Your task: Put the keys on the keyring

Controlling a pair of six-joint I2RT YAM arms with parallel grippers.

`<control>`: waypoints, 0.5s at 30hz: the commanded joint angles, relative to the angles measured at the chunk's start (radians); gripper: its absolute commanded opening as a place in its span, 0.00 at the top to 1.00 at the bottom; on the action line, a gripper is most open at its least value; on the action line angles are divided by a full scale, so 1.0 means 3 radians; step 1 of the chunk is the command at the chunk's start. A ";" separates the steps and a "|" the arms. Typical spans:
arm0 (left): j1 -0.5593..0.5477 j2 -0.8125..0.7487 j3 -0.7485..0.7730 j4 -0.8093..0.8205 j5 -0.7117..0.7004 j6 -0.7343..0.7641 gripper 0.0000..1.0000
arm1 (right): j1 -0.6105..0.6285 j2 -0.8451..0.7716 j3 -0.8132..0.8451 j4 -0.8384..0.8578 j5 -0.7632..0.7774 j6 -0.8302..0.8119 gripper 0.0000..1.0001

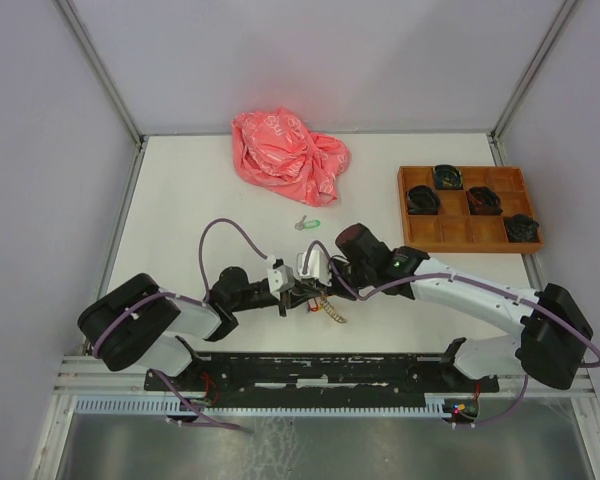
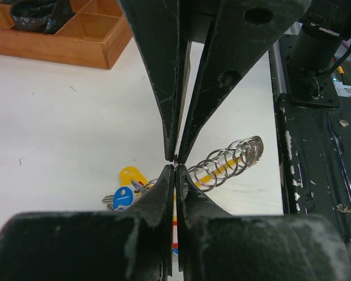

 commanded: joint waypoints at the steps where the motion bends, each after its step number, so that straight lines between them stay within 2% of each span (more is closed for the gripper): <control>1: -0.0015 -0.0062 -0.0073 0.0307 -0.0099 0.0011 0.97 | -0.0025 -0.0277 -0.0131 0.0399 -0.0077 0.0178 0.85; 3: -0.0015 -0.0055 -0.0148 0.0528 -0.0153 -0.0052 0.97 | -0.0071 -0.0356 -0.0228 0.0489 -0.0107 0.0252 0.78; 4: -0.0015 -0.0056 -0.0173 0.0604 -0.0183 -0.0079 0.97 | -0.0102 -0.0406 -0.0297 0.0601 -0.0133 0.0315 0.73; 6: -0.0016 -0.0053 -0.0209 0.0710 -0.0222 -0.0114 0.97 | -0.0194 -0.0525 -0.0456 0.0824 -0.0238 0.0439 0.57; 7: -0.0009 -0.0054 -0.0222 0.0752 -0.0232 -0.0129 0.97 | -0.0256 -0.0606 -0.0584 0.0963 -0.0303 0.0525 0.55; 11: -0.0010 -0.0055 -0.0245 0.0895 -0.0213 -0.0178 0.97 | -0.0466 -0.0781 -0.0969 0.1648 -0.0437 0.0804 0.55; 13: -0.0010 -0.0034 -0.0240 0.0965 -0.0183 -0.0213 0.97 | -0.0555 -0.0834 -0.1202 0.2080 -0.0484 0.0835 0.55; 15: -0.0007 -0.0012 -0.0235 0.1014 -0.0150 -0.0246 0.97 | -0.0593 -0.0823 -0.1299 0.2279 -0.0535 0.0821 0.55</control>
